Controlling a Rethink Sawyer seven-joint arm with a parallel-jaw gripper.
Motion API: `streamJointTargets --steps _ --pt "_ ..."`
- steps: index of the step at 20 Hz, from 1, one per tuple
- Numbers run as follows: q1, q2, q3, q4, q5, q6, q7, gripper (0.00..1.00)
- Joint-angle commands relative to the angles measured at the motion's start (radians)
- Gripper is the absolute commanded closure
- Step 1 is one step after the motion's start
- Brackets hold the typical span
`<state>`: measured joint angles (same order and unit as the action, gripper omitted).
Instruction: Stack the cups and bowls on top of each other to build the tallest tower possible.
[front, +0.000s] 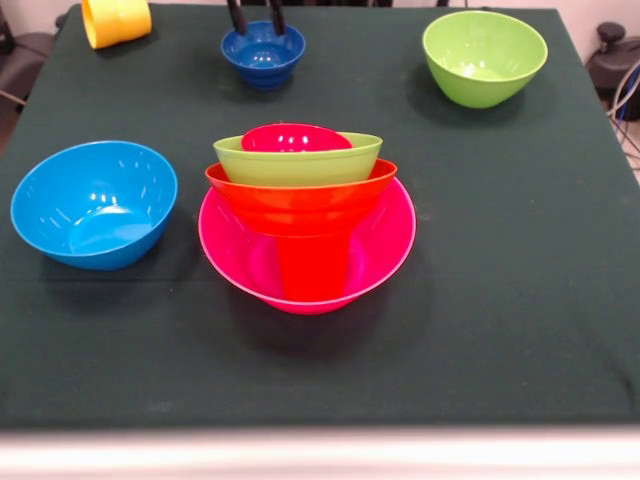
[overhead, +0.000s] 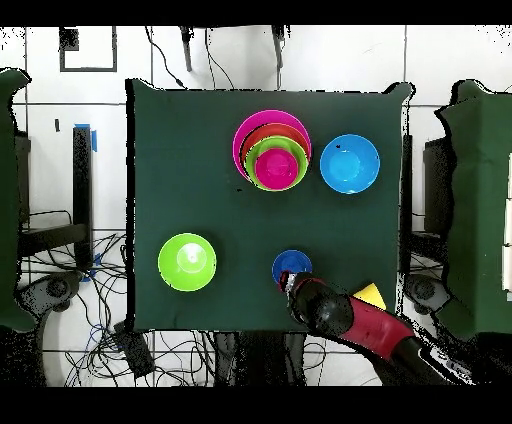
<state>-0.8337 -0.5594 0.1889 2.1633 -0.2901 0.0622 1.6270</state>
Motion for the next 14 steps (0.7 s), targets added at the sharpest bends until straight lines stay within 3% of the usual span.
streamJointTargets --steps 1,11,14 --pt "0.059 0.085 0.033 -0.022 -0.058 -0.103 0.128 0.0" --pt "0.075 0.098 0.009 -0.036 -0.071 -0.111 0.123 0.0" --pt "0.023 0.071 0.091 0.002 -0.053 -0.074 0.127 0.0"
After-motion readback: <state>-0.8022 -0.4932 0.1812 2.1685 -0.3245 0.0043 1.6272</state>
